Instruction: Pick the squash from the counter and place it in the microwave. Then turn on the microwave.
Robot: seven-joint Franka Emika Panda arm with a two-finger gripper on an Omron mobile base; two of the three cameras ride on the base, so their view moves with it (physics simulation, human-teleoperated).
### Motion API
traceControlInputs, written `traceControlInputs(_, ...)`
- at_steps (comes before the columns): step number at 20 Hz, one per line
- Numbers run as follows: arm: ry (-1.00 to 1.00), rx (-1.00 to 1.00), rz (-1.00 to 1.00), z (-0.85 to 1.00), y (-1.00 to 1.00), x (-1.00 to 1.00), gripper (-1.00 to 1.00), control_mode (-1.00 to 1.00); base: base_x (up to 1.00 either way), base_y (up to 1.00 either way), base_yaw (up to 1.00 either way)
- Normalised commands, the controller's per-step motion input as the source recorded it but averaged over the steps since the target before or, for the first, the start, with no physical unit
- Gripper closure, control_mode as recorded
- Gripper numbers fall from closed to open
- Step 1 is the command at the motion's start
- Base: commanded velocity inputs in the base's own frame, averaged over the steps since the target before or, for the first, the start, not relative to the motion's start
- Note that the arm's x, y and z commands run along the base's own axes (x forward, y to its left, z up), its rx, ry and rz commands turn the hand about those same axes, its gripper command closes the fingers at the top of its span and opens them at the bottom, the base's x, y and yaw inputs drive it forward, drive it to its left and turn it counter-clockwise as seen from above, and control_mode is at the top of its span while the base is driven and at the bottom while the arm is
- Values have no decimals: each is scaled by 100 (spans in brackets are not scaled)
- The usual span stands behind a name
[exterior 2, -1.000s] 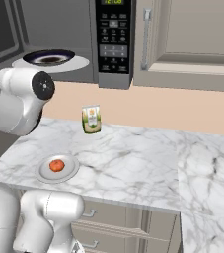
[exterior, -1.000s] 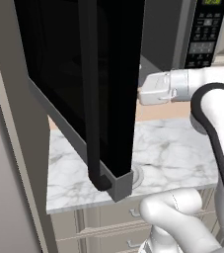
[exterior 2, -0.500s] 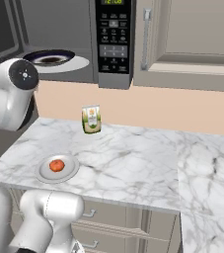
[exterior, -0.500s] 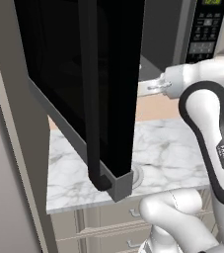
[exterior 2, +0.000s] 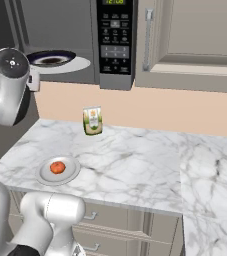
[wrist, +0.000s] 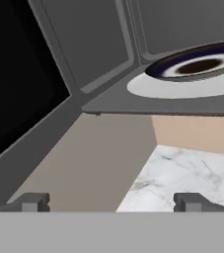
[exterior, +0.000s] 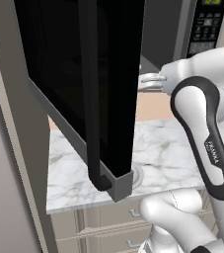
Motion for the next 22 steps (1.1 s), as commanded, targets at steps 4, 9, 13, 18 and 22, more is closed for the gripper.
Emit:
traceControlInputs(4,9,-9,-11,-16,-15,15,-100,-100,0,0,0)
traceControlInputs(9,12,-10,-9,-14,-6,18,-100,-100,0,0,0)
traceControlInputs(13,10,-8,-5,-15,-10,14,-100,-100,0,0,0)
traceControlInputs(18,12,-8,0,-13,-10,10,-100,-100,0,0,0)
traceControlInputs(22,15,-13,0,-28,-2,10,-100,-100,0,0,0)
